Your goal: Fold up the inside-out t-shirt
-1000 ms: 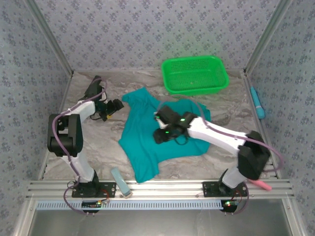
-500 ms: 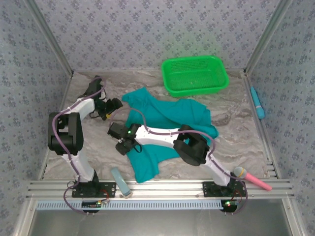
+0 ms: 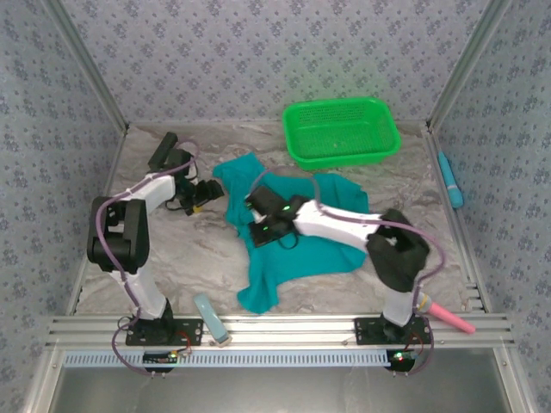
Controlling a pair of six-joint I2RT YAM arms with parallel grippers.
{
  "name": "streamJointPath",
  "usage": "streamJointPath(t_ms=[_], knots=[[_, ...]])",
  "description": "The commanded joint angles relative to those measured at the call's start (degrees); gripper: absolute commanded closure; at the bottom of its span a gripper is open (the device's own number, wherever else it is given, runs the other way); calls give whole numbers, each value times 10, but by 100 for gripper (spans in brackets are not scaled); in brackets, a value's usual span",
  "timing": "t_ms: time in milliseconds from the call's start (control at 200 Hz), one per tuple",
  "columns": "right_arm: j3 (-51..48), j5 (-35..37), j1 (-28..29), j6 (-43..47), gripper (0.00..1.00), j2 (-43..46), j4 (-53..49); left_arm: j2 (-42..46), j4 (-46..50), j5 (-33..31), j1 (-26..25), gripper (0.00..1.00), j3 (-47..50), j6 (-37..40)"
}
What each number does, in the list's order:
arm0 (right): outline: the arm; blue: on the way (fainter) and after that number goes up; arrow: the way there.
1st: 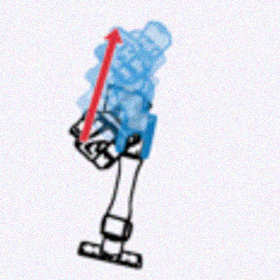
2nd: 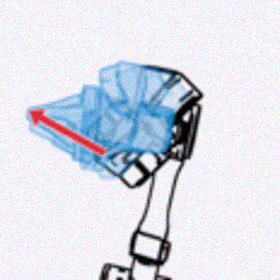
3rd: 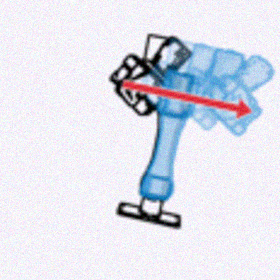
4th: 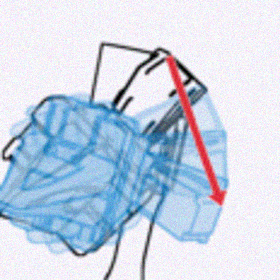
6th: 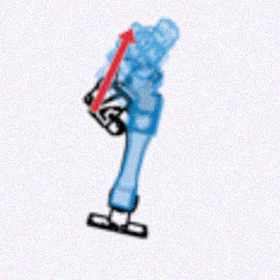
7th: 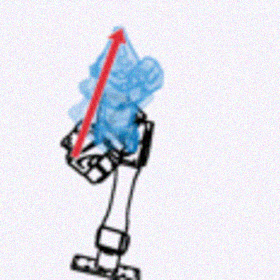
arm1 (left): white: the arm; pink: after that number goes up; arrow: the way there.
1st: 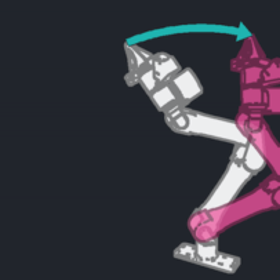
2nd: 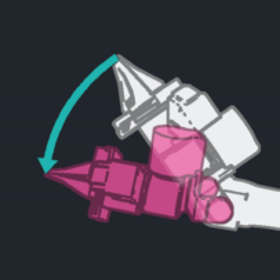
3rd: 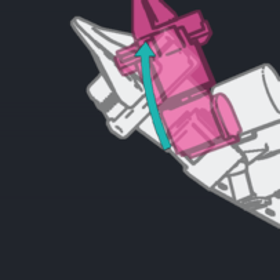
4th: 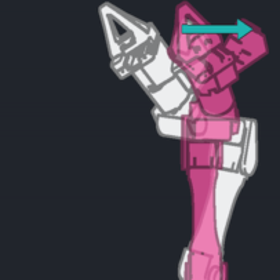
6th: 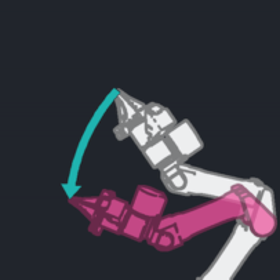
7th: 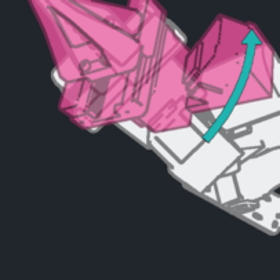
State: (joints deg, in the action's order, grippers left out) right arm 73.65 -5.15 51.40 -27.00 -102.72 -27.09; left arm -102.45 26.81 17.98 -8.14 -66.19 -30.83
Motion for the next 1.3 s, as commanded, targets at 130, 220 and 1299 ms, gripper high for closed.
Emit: streamJointPath(t_ms=[130,220,1299], knots=[[-179,-51,-104,-72,100,46,41,-54,0,-7,-32,22,-55,-6],[-186,-34,-118,-65,100,55,20,-78,-2,-10,-50,22,-79,-9],[-174,-103,-58,202,88,201,-12,-37,216,-59,-21,99,-194,119]])
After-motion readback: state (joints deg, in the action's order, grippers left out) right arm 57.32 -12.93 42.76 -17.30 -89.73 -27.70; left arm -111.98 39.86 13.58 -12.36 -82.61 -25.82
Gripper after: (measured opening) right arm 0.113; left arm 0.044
